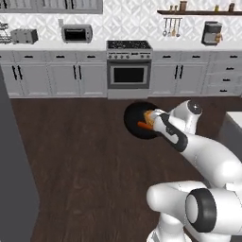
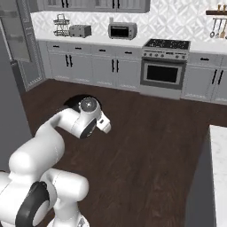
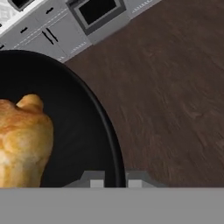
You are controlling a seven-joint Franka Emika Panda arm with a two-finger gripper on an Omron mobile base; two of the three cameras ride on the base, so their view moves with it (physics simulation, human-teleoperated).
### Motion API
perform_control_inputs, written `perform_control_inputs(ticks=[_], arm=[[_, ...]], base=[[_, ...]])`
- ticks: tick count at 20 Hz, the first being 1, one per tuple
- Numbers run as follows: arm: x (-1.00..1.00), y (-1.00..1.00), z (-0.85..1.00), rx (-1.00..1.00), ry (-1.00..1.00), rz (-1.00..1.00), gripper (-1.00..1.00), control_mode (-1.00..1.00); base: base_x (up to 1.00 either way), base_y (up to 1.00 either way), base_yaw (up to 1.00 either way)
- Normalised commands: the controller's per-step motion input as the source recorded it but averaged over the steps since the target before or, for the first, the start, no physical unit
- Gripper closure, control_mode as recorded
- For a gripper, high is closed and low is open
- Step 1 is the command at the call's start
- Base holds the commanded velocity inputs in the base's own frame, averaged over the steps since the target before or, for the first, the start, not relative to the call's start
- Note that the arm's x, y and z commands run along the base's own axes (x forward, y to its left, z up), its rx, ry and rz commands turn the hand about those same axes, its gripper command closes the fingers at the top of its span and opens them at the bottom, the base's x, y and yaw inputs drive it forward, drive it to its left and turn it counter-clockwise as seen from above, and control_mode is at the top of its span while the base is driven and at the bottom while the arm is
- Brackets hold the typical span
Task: Pick the chicken drumstick and carrot from their plates and place them in the bowl. Then put the bowl in the fridge.
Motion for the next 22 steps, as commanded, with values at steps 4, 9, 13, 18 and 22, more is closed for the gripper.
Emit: perform_control_inputs(ticks=[4,9,13,18,22], arm=[[0.0,0.0,0.0,0.0,0.0,0.0,1.0,1.0],[0.0,0.0,0.0,0.0,0.0,0.0,1.0,1.0],[0.0,0.0,0.0,0.0,0.0,0.0,1.0,1.0],[0.0,0.0,0.0,0.0,0.0,0.0,1.0,1.0],[0.0,0.0,0.0,0.0,0.0,0.0,1.0,1.0]], base=[[1.0,0.41,0.0],[1.0,0.12,0.16],[1.0,0.0,0.24],[1.0,0.0,0.41],[1.0,0.0,0.55]])
